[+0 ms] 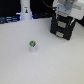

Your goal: Open the kcup holder, insert the kcup into the holder, and close the kcup holder

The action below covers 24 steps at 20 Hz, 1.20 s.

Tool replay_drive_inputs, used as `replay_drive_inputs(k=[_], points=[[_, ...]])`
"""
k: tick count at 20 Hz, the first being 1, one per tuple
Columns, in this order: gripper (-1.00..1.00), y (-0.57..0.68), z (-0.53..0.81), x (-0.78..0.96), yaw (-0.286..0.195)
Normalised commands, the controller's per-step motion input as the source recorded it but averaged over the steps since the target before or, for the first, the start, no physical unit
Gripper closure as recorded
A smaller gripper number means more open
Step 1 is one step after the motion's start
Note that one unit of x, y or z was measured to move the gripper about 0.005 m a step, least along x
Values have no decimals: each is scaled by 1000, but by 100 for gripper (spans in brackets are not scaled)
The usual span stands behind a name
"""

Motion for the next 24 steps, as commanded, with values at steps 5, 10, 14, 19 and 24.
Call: replay_drive_inputs(k=[5,10,14,19,24], points=[[-100,49,-280,-202,-5],[100,67,-38,3,-15],[100,53,-7,87,-27],[100,42,-33,-49,-35],[100,-1,-7,-1,-7]])
